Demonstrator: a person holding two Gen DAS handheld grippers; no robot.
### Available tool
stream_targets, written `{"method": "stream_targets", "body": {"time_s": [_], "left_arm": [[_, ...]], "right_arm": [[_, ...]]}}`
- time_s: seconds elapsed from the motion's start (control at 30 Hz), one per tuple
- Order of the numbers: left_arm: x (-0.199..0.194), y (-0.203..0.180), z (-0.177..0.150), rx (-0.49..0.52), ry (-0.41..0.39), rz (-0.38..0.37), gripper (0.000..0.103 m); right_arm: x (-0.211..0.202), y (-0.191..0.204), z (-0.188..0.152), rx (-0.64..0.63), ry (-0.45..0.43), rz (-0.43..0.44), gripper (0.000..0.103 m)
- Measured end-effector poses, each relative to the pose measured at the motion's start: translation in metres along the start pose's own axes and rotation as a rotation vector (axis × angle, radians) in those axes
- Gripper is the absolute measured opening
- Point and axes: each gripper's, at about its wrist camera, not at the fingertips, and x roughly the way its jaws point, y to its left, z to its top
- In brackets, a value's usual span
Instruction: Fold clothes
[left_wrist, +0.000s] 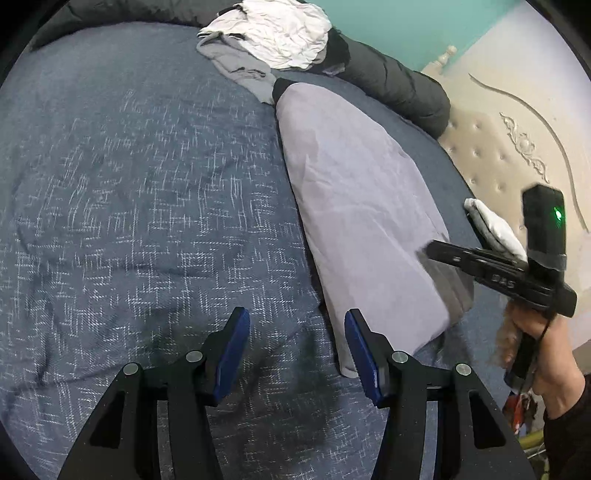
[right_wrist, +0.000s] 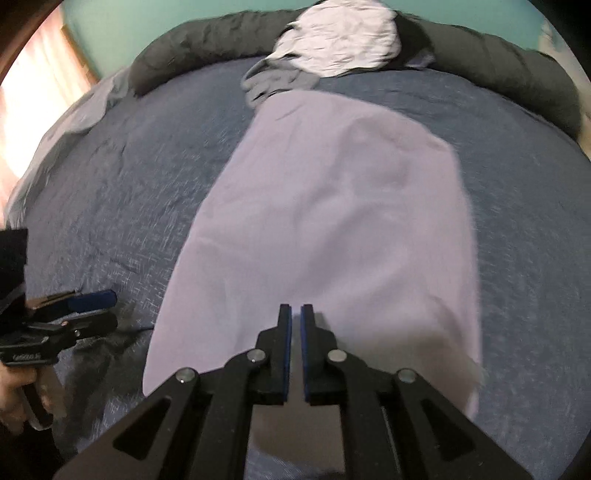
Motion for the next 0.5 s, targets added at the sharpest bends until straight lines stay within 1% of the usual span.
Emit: {"method": "stream_targets", "body": {"time_s": [0.17,0.23,0.27,0.3,0.33,0.37,0.4,0.43,0.5], "left_arm": [[0.001,-0.001,0.000,0.002,-0.002,0.022,0.058],[0.001,-0.001,0.000,-0.002,-0.003,0.026,0.058],[0.001,-0.001,0.000,-0.005,-0.003,0.028,0.059],[0.002,0.000,0.000,-0.014,-0.005,0.026,0.059],[0.002,0.000,-0.001,-0.024,-0.007,0.024,0.062],[0.002,0.000,-0.001,-0.033,-0.009,0.022,0.064],[0.003,0.000,-0.002,-0.038,-0.010,0.020,0.064],[0.004,-0.001,-0.002,-0.039,-0.007,0.020,0.064],[0.006,-0.004,-0.003,-0.038,-0.003,0.024,0.064]], "right_arm": [[-0.022,-0.040,-0.018,0.095,-0.011,-0.050,0.005],[-0.029,-0.058,-0.026,0.135,-0.003,-0.050,0.011],[-0.032,-0.067,-0.030,0.155,0.001,-0.049,0.011],[-0.034,-0.075,-0.033,0.171,0.008,-0.024,0.014],[-0.035,-0.083,-0.036,0.187,0.015,0.000,0.026],[-0.033,-0.084,-0.035,0.195,0.028,0.009,0.035],[-0.032,-0.087,-0.036,0.205,0.037,-0.002,0.056],[-0.034,-0.090,-0.038,0.208,0.031,-0.013,0.062],[-0.039,-0.100,-0.044,0.234,0.014,0.008,0.062]]}}
